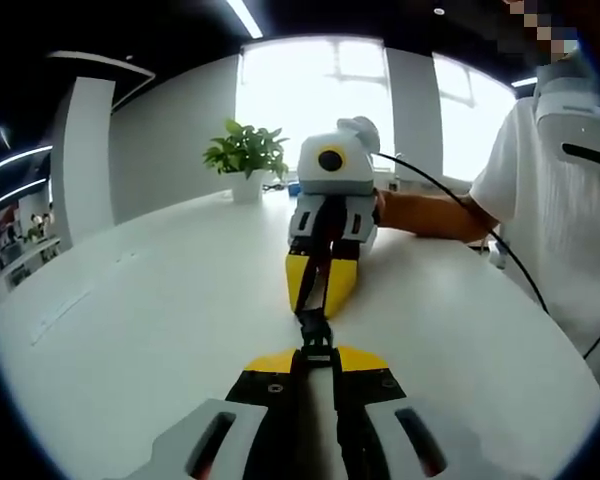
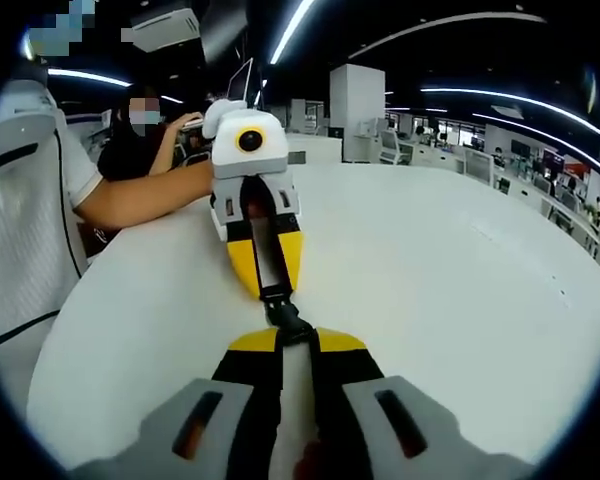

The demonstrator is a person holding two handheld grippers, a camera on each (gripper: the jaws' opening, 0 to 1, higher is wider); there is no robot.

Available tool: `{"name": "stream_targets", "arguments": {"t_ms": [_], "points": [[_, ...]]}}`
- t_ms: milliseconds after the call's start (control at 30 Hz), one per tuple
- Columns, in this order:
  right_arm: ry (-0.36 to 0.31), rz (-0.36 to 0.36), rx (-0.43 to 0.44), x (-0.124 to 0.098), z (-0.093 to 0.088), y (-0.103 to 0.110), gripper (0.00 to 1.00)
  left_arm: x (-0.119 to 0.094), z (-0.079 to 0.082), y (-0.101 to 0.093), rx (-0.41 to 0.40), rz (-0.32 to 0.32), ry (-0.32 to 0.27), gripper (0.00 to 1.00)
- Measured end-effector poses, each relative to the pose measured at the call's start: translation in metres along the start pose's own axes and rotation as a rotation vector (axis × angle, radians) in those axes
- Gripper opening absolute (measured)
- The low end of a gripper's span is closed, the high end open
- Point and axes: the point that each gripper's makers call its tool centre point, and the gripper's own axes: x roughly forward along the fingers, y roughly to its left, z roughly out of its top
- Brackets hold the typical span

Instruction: Snap the two parts of the plastic buckle together until the buckle closes and remains connected.

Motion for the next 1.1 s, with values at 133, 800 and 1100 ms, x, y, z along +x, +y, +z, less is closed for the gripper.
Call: {"name": "stream_targets", "arguments": {"t_ms": [133, 800, 1100], "points": [[-0.001, 0.014, -0.007, 0.000, 0.000, 0.002, 0.11, 0.001, 0.000, -0.003, 0.005, -0.012, -0.001, 0.12], [-0.004, 0.057, -0.017, -0.002, -0.001, 0.011, 0.11, 0.000, 0.000, -0.011, 0.015, -0.051, -0.001, 0.12], [-0.003, 0.079, -0.028, -0.003, -0.001, 0.014, 0.11, -0.001, 0.000, -0.016, 0.021, -0.072, 0.004, 0.12]]}}
